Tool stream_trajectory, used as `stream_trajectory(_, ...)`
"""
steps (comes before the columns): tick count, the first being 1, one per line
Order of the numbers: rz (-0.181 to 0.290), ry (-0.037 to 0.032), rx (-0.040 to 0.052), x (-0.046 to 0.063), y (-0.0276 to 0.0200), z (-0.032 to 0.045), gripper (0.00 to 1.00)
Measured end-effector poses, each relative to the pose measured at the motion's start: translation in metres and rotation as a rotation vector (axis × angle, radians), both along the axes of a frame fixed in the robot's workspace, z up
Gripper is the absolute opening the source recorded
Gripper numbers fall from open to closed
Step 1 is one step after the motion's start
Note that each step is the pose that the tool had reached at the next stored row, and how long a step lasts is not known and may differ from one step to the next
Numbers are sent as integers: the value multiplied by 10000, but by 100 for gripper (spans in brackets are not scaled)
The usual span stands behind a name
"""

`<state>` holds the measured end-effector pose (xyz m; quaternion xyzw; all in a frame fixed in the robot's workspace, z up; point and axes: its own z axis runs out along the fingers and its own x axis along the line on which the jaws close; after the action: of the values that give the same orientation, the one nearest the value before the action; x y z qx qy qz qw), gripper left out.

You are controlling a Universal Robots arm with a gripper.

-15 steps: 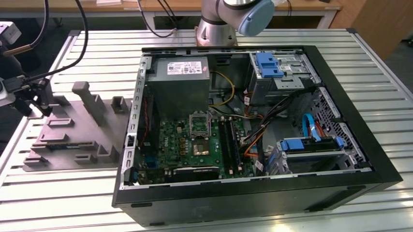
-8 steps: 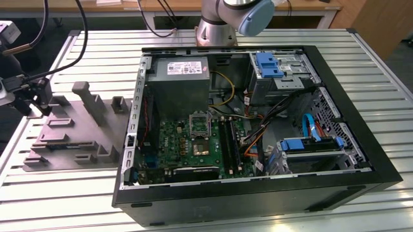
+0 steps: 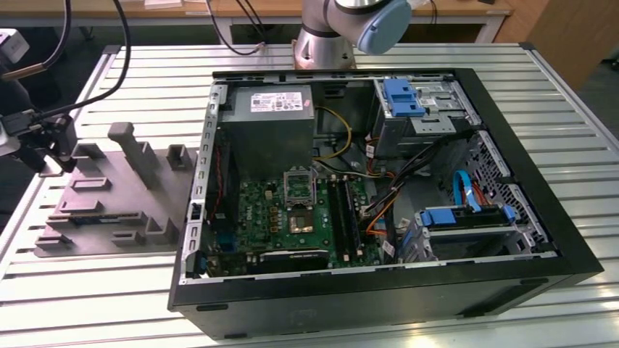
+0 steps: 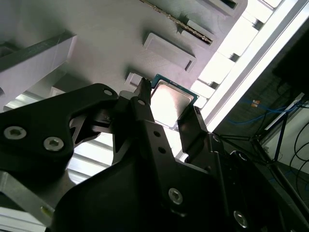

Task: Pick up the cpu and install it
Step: 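Pick up the cpu and move it towards the insertion slot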

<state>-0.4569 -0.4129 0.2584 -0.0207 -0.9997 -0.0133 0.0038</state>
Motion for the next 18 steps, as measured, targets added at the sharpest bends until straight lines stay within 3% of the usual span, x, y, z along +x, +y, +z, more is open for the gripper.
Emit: stream_trajectory(18,0,1,3,0,0,40,47)
